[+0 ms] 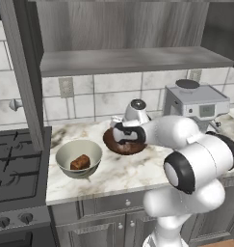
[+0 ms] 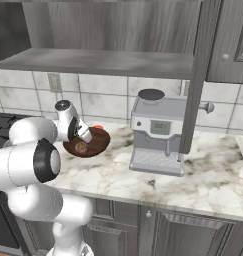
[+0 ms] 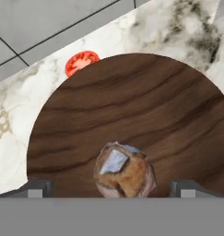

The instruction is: Pick both bowls and place them on the counter. Then place the bread in one bowl and place the bread in the other bowl.

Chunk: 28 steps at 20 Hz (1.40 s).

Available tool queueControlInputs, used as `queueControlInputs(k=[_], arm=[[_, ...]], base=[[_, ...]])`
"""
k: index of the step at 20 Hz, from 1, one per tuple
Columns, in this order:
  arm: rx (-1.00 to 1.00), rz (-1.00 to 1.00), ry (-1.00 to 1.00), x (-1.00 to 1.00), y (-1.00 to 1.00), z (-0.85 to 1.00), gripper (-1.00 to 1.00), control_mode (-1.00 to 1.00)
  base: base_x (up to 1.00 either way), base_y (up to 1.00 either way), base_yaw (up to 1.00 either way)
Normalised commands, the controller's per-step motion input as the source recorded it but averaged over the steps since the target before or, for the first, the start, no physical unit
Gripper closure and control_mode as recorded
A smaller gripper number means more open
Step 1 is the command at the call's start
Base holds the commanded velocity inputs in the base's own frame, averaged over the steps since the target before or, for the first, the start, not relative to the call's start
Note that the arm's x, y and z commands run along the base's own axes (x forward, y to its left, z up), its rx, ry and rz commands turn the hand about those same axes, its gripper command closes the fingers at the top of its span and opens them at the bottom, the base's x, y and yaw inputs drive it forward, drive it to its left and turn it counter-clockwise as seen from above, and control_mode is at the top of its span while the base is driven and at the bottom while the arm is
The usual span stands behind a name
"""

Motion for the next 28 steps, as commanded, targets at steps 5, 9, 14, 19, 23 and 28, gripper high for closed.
queueControlInputs(k=[5, 9, 14, 19, 23, 28], arm=[[-0.02, 0.08, -0.15, -0.40, 0.00, 0.36, -1.00, -1.00], [-0.02, 0.06, -0.08, -0.48, 0.00, 0.40, -1.00, -1.00], [-0.04, 0.03, -0.01, -0.54, 0.00, 0.47, -1.00, -1.00], [-0.07, 0.06, 0.00, -0.56, 0.00, 0.49, -1.00, -1.00], [-0.12, 0.08, 0.00, -0.59, 0.00, 0.43, -1.00, -1.00], [-0.11, 0.11, -0.03, -0.70, -0.03, 0.30, -1.00, -1.00]], base=[[0.00, 0.00, 0.00], [0.00, 0.00, 0.00], [0.00, 0.00, 0.00], [0.00, 0.00, 0.00], [0.00, 0.00, 0.00], [0.00, 0.00, 0.00]])
